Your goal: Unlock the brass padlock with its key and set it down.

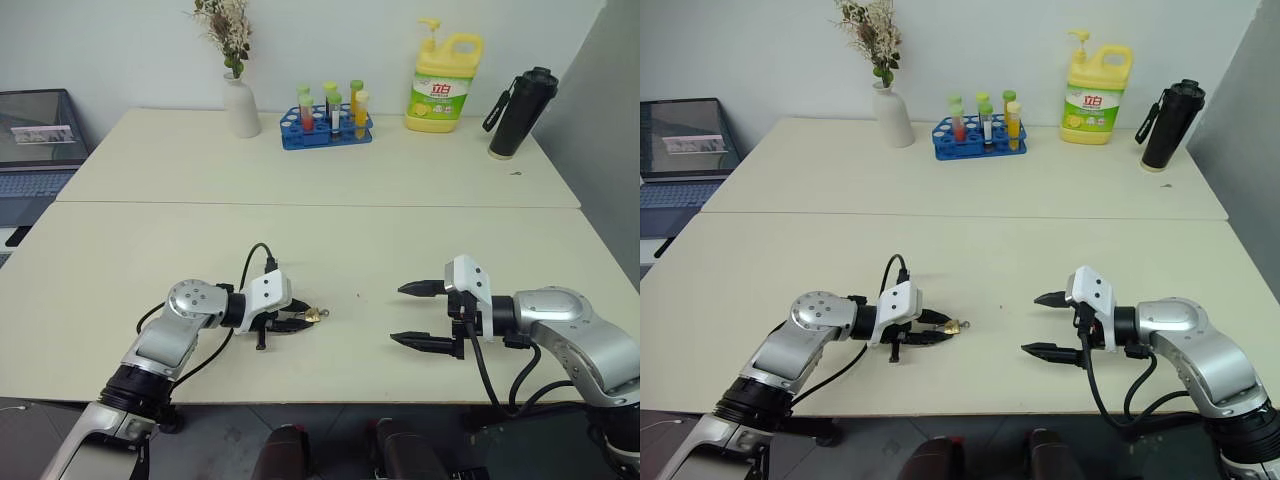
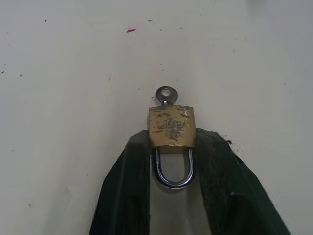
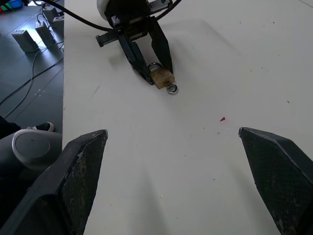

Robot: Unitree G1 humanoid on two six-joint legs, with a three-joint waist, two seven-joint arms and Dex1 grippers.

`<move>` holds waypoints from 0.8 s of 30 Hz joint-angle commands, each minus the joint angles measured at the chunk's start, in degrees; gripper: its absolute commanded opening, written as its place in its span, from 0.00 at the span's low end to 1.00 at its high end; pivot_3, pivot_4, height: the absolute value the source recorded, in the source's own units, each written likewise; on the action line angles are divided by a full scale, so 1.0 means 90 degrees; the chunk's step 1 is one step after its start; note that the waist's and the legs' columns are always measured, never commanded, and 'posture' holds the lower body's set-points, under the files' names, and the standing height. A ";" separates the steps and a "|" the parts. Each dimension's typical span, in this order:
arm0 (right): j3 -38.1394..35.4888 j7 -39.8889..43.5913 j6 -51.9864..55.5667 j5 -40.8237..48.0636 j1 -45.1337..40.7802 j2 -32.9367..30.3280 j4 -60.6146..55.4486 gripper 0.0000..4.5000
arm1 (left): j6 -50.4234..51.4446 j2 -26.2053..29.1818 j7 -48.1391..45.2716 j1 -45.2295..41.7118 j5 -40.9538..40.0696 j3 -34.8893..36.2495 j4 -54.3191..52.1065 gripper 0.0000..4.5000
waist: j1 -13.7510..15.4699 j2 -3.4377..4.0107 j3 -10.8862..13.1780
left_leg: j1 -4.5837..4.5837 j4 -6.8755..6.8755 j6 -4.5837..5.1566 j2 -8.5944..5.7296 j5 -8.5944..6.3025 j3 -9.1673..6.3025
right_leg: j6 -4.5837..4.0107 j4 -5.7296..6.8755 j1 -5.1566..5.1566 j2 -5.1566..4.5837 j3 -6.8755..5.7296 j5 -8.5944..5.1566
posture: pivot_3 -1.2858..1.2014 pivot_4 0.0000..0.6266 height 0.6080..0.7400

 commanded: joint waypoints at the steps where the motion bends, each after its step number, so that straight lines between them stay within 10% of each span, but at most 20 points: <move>1: -0.0131 0.0013 -0.0069 0.0106 -0.0076 -0.0058 -0.0220 1.00 | 0.0075 -0.0064 0.0269 -0.0001 0.0369 -0.0185 0.0225 0.21 | 0.0010 0.0000 -0.0003 | 0.0000 0.0001 0.0000 0.0000 0.0000 0.0000 | 0.0001 0.0000 0.0001 0.0000 0.0000 0.0001 | 0.52 0.24 1.00; 13: -0.0542 -0.0150 -0.0565 -0.0103 0.0502 -0.0223 -0.0154 1.00 | -0.1265 -0.0570 0.0430 -0.0025 -0.0247 0.0263 -0.0552 0.21 | 0.0074 -0.0004 -0.0002 | -0.0015 0.0007 0.0001 -0.0002 0.0000 -0.0001 | 0.0004 -0.0005 -0.0004 -0.0003 0.0000 0.0003 | 0.52 0.24 1.00; 24: -0.1063 -0.0610 -0.0584 0.0182 0.0979 0.0039 -0.0329 1.00 | -0.5885 -0.0670 0.1652 -0.1238 0.1749 0.0008 0.0743 0.21 | 0.0072 -0.0004 -0.0002 | -0.0008 0.0004 0.0001 -0.0002 0.0000 0.0005 | 0.0004 -0.0004 -0.0002 0.0001 0.0006 0.0004 | 0.52 0.24 1.00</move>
